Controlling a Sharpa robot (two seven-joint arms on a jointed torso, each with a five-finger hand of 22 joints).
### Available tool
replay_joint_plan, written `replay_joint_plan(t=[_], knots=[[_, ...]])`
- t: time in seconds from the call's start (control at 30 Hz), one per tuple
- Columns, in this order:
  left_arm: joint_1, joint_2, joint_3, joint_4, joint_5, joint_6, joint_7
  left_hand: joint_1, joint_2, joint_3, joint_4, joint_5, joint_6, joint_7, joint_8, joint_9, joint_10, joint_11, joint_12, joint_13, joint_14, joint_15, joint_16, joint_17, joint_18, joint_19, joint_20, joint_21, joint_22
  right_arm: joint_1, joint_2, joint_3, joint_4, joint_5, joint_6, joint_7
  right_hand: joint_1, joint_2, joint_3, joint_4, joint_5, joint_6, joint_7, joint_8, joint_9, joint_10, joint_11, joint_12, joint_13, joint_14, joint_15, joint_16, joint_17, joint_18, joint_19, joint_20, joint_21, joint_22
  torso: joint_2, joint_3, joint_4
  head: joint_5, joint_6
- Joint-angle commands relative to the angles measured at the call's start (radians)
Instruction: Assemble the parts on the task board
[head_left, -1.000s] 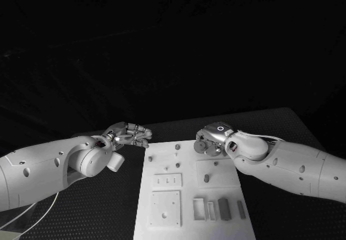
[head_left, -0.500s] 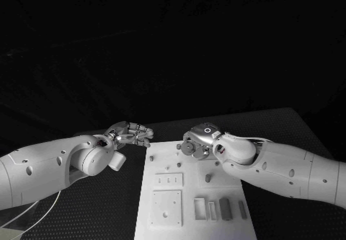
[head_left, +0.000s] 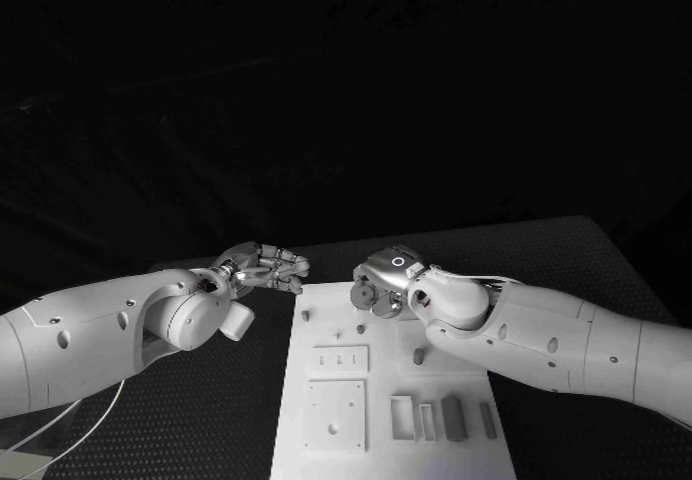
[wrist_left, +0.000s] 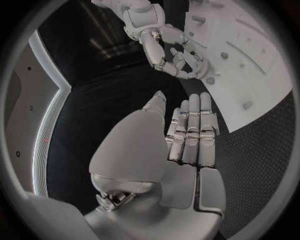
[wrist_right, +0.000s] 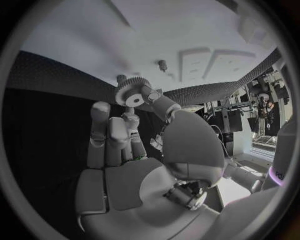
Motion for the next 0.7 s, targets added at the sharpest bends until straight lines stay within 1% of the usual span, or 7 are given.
replay_joint_plan(t=[0.03,0.17,0.27,0.37,0.4,0.53,0.7], knots=[[0.001,0.003,0.001,-0.001,0.0,-0.002,0.007,-0.003,-0.002,-0.002,-0.001,-0.001,0.005,0.012,-0.004,0.002,0.007,0.001,-0.006,0.001,0.001,0.0,-0.004,0.001,0.011,0.0,0.002,-0.005,0.001,-0.007,0.011,-0.001,-0.011,-0.031,0.002,-0.005,0.002,-0.008,-0.001,0.006,0.004,0.043,0.047,0.0,0.001,0.007,-0.001,-0.002,-0.001,0.0,-0.005,0.0,-0.001,0.04,0.005,-0.001,0.002,0.013,0.002,-0.003,0.0082,-0.001,-0.002],[0.001,0.004,0.001,-0.001,0.0,-0.002,0.008,-0.002,-0.002,-0.002,-0.001,-0.001,0.005,0.012,-0.004,0.002,0.007,0.001,-0.006,0.001,0.001,0.0,-0.004,0.001,0.011,0.0,0.002,-0.006,0.001,-0.014,0.023,-0.001,-0.021,-0.028,0.005,-0.004,0.002,-0.008,-0.001,0.007,0.004,0.043,0.047,-0.001,0.002,0.007,-0.001,-0.002,-0.001,0.0,-0.005,0.0,-0.001,0.04,0.005,-0.001,0.002,0.013,0.003,-0.0035,0.0086,0.0,-0.004],[0.001,0.003,0.001,0.0,0.0,-0.001,0.008,-0.002,-0.002,-0.002,-0.001,-0.001,0.005,0.012,-0.004,0.002,0.007,0.001,-0.006,0.001,0.001,0.0,-0.004,0.001,0.011,0.0,0.002,-0.006,0.001,-0.019,0.032,-0.001,-0.028,-0.028,0.005,-0.004,0.002,-0.008,0.0,0.007,0.004,0.043,0.047,-0.001,0.002,0.007,-0.001,-0.002,-0.001,0.0,-0.005,0.0,-0.001,0.04,0.005,-0.001,0.002,0.013,0.003,-0.003,0.0067,0.002,-0.006],[0.001,0.004,0.001,0.0,0.0,-0.001,0.008,-0.002,-0.002,-0.002,-0.001,-0.001,0.005,0.012,-0.004,0.002,0.007,0.001,-0.006,0.001,0.001,0.0,-0.004,0.002,0.011,0.0,0.002,-0.006,0.001,-0.022,0.041,-0.002,-0.034,-0.028,0.007,-0.004,0.002,-0.008,0.0,0.007,0.004,0.043,0.047,-0.001,0.002,0.007,-0.001,-0.002,-0.001,0.0,-0.005,0.0,-0.001,0.04,0.006,-0.001,0.002,0.013,0.003,-0.0041,0.0054,0.004,-0.005],[0.001,0.005,0.001,0.001,0.0,-0.001,0.008,-0.002,-0.002,-0.002,-0.001,-0.001,0.005,0.012,-0.004,0.002,0.007,0.001,-0.006,0.001,0.001,0.0,-0.004,0.002,0.011,0.0,0.002,-0.006,0.001,-0.023,0.044,-0.002,-0.036,-0.028,0.007,-0.004,0.002,-0.008,0.0,0.007,0.004,0.043,0.047,-0.001,0.002,0.007,-0.001,-0.002,-0.001,0.0,-0.005,0.0,-0.001,0.04,0.006,-0.001,0.002,0.013,0.003,-0.0046,0.0058,0.004,-0.005],[0.001,0.006,0.001,0.0,-0.001,-0.001,0.009,-0.002,-0.003,-0.002,-0.001,-0.001,0.005,0.012,-0.005,0.002,0.007,0.001,-0.006,0.001,0.001,0.0,-0.004,0.002,0.011,0.0,0.002,-0.006,0.001,-0.03,0.06,-0.004,-0.052,-0.028,0.002,-0.008,0.002,-0.008,0.0,0.008,0.004,0.043,0.047,-0.001,0.002,0.007,-0.001,-0.002,-0.001,0.0,-0.005,0.0,-0.001,0.04,0.006,-0.001,0.001,0.013,0.003,-0.0043,0.0079,0.004,-0.006],[0.001,0.007,0.001,-0.001,-0.001,0.0,0.009,-0.002,-0.002,-0.002,-0.001,-0.001,0.005,0.012,-0.005,0.002,0.007,0.001,-0.006,0.001,0.002,0.0,-0.005,0.002,0.01,0.0,0.002,-0.006,0.001,-0.036,0.07,-0.006,-0.067,-0.029,0.004,-0.007,0.003,-0.007,0.001,0.009,0.004,0.043,0.047,-0.001,0.002,0.007,-0.001,-0.003,-0.002,0.001,-0.005,0.0,-0.001,0.04,0.006,-0.001,0.001,0.014,0.002,-0.0041,0.0082,0.004,-0.004]])
